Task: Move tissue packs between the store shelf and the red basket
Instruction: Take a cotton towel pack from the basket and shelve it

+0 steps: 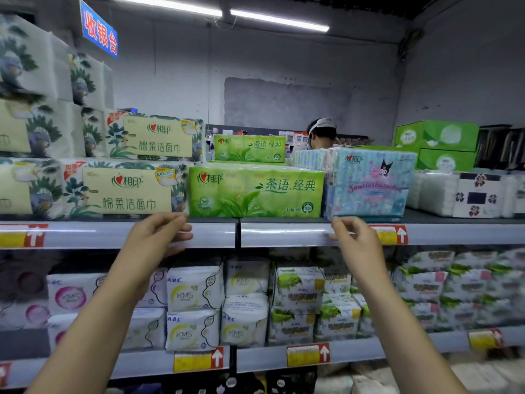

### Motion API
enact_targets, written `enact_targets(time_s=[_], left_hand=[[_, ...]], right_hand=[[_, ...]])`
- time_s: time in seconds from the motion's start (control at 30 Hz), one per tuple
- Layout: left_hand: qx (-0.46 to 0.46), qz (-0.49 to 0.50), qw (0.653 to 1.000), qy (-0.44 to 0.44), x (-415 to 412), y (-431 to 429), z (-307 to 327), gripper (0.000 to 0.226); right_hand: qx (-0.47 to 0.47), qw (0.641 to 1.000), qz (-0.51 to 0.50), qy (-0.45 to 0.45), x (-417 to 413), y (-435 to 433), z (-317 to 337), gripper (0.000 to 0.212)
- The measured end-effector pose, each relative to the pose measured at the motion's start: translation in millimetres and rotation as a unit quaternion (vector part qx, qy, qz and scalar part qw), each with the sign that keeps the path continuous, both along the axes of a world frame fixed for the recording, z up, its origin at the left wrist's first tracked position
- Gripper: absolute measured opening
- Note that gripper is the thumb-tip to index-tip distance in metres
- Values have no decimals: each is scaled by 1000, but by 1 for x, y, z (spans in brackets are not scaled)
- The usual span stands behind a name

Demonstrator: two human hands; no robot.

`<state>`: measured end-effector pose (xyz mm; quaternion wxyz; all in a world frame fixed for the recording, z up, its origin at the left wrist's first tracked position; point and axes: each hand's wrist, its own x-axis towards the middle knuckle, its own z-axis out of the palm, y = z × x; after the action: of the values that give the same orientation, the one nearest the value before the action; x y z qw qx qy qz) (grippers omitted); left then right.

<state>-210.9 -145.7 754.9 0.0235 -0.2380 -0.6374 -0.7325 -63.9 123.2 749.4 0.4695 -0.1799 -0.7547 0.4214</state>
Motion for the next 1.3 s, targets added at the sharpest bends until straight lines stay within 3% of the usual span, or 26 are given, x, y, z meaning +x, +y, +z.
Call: enact_targets(time_s=[0.63,1.0,1.3], left_hand=[[-11,87,994,-65,49,-57,-67,15],[-22,170,980,-101,57,-182,-106,12],[-51,201,968,-143,53,-296,-128,13]], right_hand=[[-104,981,163,-17,-3,-50,-56,10],[-107,960,241,-96,-32,-144,-91,6],[-112,938,296,-143,-61,-271,-118,9]])
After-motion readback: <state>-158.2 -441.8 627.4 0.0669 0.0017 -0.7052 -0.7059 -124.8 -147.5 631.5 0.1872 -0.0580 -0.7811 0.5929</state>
